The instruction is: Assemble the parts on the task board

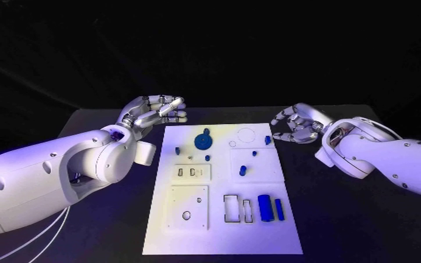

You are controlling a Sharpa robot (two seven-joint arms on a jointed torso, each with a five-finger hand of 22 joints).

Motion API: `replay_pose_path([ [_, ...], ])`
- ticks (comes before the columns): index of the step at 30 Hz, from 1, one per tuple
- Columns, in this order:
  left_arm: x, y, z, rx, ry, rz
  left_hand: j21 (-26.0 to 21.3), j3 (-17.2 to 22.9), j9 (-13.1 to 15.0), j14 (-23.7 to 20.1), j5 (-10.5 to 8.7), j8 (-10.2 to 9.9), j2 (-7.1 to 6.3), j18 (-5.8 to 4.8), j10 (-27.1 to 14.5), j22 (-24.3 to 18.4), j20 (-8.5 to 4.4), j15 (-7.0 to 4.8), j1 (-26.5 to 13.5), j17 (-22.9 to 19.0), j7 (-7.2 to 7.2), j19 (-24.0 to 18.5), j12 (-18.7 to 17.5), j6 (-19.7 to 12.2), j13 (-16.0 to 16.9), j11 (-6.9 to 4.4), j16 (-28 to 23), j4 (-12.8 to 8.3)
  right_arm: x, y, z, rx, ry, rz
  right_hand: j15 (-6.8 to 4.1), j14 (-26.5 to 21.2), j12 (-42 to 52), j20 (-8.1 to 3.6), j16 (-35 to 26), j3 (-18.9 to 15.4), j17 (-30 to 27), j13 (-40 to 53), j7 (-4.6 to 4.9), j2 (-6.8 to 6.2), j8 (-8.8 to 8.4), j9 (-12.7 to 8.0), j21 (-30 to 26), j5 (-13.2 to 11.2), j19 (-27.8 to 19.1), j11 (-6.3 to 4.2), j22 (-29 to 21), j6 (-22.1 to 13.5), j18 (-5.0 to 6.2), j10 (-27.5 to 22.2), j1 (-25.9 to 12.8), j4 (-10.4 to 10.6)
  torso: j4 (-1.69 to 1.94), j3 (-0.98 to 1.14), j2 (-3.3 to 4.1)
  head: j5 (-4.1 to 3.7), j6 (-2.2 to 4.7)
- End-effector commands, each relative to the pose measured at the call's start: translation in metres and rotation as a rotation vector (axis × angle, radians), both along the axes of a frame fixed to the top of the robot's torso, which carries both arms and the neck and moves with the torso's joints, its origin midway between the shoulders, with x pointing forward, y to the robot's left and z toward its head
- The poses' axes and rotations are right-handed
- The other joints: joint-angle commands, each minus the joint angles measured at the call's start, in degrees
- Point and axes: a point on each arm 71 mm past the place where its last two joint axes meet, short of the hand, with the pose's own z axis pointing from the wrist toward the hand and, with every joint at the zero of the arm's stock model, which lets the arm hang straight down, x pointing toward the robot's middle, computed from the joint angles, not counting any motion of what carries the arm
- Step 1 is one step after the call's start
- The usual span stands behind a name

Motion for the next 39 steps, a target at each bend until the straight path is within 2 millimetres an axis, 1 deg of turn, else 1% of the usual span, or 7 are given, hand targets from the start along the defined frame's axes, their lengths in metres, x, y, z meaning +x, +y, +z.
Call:
replay_pose_path([
  [1, 0.001, 0.0, 0.0, -0.006, -0.008, -0.011, -0.27, -0.41, 0.09, -0.44, -0.34, -0.13, 0.58, 0.2, -0.26, -0.09, 0.04, 0.11, 0.05, 0.1, 1.85, -0.43, -0.26, -0.36, 0.07, 0.03, -0.33, -0.01, -0.001, -0.001, -0.008, 0.002, 0.027, 0.042, -0.08, 6.09, -0.21, 0.01, 0.23, 0.14, 15.09, -0.08, 0.25, -0.25, -0.22, -0.1, -0.17, 0.1, 2.94, 0.15, 12.3, -0.28, 0.36, -0.43, 0.01, -0.11, -0.17, 0.41, -0.11, 0.33, -0.01],
  [5, 0.003, 0.001, 0.0, -0.004, -0.008, -0.007, -0.28, -0.43, 0.1, -0.45, -0.34, -0.13, 0.59, 0.2, -0.26, -0.1, 0.04, 0.11, 0.05, 0.12, 1.85, -0.46, -0.26, -0.36, 0.07, 0.03, -0.33, -0.01, 0.0, -0.003, -0.016, -0.008, 0.033, 0.028, -0.04, 6.09, -0.17, 0.03, 0.23, 0.26, 15.09, -0.03, 0.29, -0.15, -0.2, -0.11, -0.11, 0.16, 2.99, 0.19, 12.35, -0.24, 0.34, -0.37, -0.08, -0.1, -0.08, 0.53, -0.09, 0.35, -0.06],
  [12, 0.003, 0.002, -0.001, -0.003, -0.007, -0.006, -0.29, -0.44, 0.11, -0.45, -0.34, -0.13, 0.61, 0.2, -0.27, -0.1, 0.04, 0.11, 0.05, 0.12, 1.85, -0.48, -0.26, -0.37, 0.07, 0.03, -0.34, -0.01, 0.002, -0.002, -0.027, -0.01, 0.043, 0.004, 0.03, 6.09, 0.1, 0.11, 0.23, 0.88, 15.09, 0.28, 0.35, 0.12, -0.19, -0.16, 0.25, 0.63, 3.3, 0.24, 12.63, -0.17, 0.22, -0.03, -0.09, -0.31, 0.0, 0.37, 0.07, 0.49, -0.31],
  [23, 0.003, 0.002, -0.001, -0.003, -0.007, -0.006, -0.29, -0.44, 0.11, -0.45, -0.34, -0.13, 0.61, 0.2, -0.27, -0.1, 0.04, 0.11, 0.05, 0.12, 1.85, -0.48, -0.26, -0.37, 0.07, 0.03, -0.34, -0.01, 0.007, 0.007, -0.037, -0.01, 0.058, -0.006, 0.08, 6.09, 0.36, 0.16, 0.23, 1.58, 15.09, 0.57, 0.39, 0.39, -0.11, -0.21, 0.49, 0.81, 3.51, 0.28, 12.82, 0.07, 0.15, 0.29, -0.28, -0.45, -0.04, 0.39, 0.11, 0.35, -0.83],
  [26, 0.003, 0.002, -0.001, -0.004, -0.006, -0.007, -0.29, -0.44, 0.11, -0.45, -0.34, -0.13, 0.61, 0.2, -0.27, -0.1, 0.04, 0.11, 0.05, 0.12, 1.85, -0.48, -0.26, -0.37, 0.07, 0.03, -0.34, -0.01, 0.008, 0.009, -0.039, -0.01, 0.061, -0.005, 0.08, 6.09, 0.48, 0.18, 0.23, 1.9, 15.09, 0.72, 0.38, 0.51, -0.05, -0.21, 0.52, 0.74, 3.54, 0.27, 12.84, 0.24, 0.14, 0.45, -0.35, -0.52, 0.08, 0.43, 0.13, 0.37, -0.99],
  [31, 0.003, 0.002, -0.001, -0.003, -0.006, -0.007, -0.29, -0.44, 0.11, -0.45, -0.34, -0.13, 0.61, 0.2, -0.27, -0.1, 0.04, 0.11, 0.05, 0.12, 1.85, -0.48, -0.26, -0.37, 0.07, 0.03, -0.34, -0.01, 0.01, 0.013, -0.04, -0.009, 0.061, -0.004, 0.06, 6.09, 0.72, 0.19, 0.23, 2.68, 15.09, 0.98, 0.34, 0.79, 0.11, -0.22, 0.7, 0.59, 3.7, 0.23, 12.99, 0.67, 0.09, 0.74, -0.46, -0.73, 0.05, 0.36, 0.03, 0.58, -1.21],
  [39, 0.003, 0.003, -0.001, -0.003, -0.006, -0.006, -0.29, -0.44, 0.11, -0.45, -0.34, -0.13, 0.61, 0.2, -0.27, -0.1, 0.04, 0.11, 0.05, 0.12, 1.85, -0.48, -0.26, -0.37, 0.07, 0.03, -0.34, -0.01, 0.012, 0.014, -0.041, -0.008, 0.054, -0.012, -0.03, 6.09, 1.09, 0.13, 0.23, 4.05, 15.09, 1.39, 0.19, 1.29, 0.47, -0.21, 0.95, 0.33, 3.91, 0.1, 13.18, 1.65, 0.01, 1.2, -1.0, -1.0, -0.01, 0.38, 0.04, 0.7, -1.2],
])
